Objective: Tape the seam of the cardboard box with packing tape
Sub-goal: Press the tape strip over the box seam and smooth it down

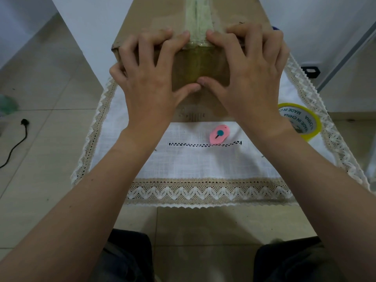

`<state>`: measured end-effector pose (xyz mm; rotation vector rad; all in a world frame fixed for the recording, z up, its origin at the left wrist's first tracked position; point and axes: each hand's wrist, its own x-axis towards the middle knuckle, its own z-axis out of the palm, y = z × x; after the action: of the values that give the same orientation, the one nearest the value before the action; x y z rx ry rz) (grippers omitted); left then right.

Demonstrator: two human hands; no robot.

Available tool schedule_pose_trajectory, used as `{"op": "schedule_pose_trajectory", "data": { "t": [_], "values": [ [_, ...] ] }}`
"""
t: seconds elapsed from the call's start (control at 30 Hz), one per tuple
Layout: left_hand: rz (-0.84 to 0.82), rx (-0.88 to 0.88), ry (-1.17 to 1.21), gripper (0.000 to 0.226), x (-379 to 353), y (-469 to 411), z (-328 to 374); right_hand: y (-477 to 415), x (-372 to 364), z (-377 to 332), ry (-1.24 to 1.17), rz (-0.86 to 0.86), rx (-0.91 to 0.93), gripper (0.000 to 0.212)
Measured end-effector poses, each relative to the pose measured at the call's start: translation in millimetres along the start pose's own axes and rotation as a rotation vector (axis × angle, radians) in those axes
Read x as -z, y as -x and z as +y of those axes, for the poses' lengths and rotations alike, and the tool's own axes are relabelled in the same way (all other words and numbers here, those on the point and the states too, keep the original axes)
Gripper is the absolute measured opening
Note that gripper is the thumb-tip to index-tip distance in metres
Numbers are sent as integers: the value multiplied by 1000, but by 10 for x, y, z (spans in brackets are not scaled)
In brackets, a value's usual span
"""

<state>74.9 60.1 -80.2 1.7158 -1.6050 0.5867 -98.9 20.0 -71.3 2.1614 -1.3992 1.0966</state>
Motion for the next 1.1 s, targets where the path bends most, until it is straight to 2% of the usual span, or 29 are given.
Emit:
{"op": "schedule_pose_trajectory", "data": {
  "t": [0.33,0.53,0.9,1.1],
  "values": [
    [-96,-21,47,98,138,-50,6,9,86,23,139,-139,80,94],
    [-41,3,18,87,115,-61,39,1,45,-35,67,-42,11,74],
    [-84,-10,119,82,146,-92,18,-16,107,28,123,-147,89,93],
    [-40,28,140,67,145,-99,45,-38,60,-46,45,-38,9,73]
  ]
}}
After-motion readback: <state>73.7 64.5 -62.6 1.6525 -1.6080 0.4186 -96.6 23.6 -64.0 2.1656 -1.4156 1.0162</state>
